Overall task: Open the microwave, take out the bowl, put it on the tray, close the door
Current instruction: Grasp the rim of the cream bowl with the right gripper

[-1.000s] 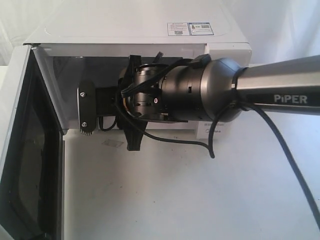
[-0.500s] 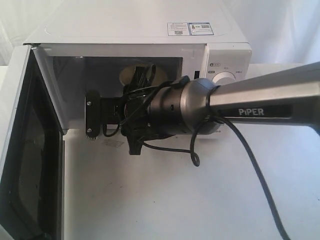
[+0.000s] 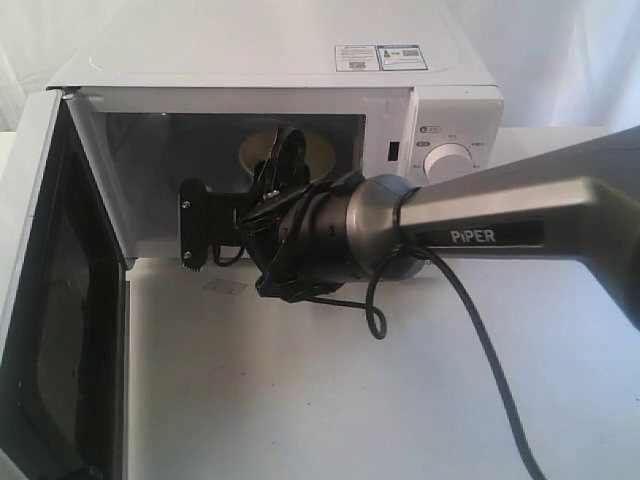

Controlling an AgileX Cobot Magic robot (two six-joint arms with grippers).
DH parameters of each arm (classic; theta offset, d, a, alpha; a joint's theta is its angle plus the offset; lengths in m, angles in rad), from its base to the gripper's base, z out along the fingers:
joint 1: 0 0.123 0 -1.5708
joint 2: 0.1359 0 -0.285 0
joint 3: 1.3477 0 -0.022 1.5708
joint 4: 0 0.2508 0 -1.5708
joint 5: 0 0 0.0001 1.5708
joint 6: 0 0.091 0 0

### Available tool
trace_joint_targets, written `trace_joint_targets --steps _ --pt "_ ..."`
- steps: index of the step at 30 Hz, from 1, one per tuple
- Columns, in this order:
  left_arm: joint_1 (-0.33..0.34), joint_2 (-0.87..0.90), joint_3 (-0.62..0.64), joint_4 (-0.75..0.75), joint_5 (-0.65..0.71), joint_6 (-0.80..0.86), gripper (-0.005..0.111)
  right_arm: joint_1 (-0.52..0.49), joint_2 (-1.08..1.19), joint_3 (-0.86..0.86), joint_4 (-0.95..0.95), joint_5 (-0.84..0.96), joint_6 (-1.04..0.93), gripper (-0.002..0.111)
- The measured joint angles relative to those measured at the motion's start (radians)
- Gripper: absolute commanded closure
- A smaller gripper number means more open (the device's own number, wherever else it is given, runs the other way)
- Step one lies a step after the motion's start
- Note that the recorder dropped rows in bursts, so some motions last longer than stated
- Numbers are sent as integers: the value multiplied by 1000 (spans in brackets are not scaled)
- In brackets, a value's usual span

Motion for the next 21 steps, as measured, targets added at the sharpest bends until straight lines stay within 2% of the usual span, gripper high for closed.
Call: trace_joint_targets --steps 21 --pt "0 0 0 0 0 0 107 -19 14 0 -124 6 158 53"
